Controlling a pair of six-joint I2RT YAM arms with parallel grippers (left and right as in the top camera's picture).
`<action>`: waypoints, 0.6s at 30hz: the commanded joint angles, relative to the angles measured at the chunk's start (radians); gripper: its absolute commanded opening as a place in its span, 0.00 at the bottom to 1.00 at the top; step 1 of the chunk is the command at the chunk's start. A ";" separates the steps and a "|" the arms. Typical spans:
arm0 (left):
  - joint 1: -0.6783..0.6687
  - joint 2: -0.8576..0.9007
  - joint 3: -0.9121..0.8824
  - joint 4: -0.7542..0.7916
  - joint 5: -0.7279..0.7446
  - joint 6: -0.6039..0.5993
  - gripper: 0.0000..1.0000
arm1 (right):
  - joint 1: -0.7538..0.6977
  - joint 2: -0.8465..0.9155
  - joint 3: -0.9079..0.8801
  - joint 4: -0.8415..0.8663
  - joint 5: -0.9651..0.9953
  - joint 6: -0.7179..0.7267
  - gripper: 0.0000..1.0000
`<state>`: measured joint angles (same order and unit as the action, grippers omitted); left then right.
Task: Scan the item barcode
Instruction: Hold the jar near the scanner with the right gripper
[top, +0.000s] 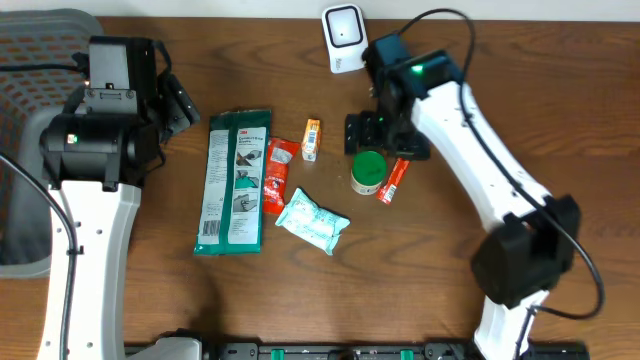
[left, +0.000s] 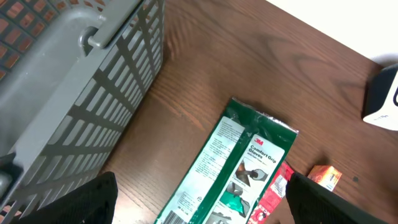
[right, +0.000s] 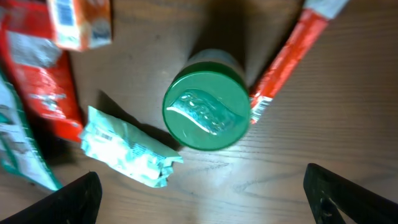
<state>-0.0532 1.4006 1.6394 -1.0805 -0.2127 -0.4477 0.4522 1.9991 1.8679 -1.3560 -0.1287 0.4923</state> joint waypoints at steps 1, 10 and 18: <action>0.004 0.004 0.017 -0.003 -0.013 0.002 0.87 | 0.020 0.052 -0.006 -0.003 -0.007 -0.082 0.99; 0.004 0.004 0.017 -0.003 -0.013 0.002 0.87 | 0.021 0.160 -0.006 0.002 0.014 -0.105 0.99; 0.004 0.004 0.017 -0.003 -0.013 0.002 0.87 | 0.029 0.209 -0.006 0.025 0.079 -0.176 0.99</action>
<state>-0.0532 1.4006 1.6394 -1.0805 -0.2131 -0.4477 0.4698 2.1963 1.8652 -1.3396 -0.0772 0.3759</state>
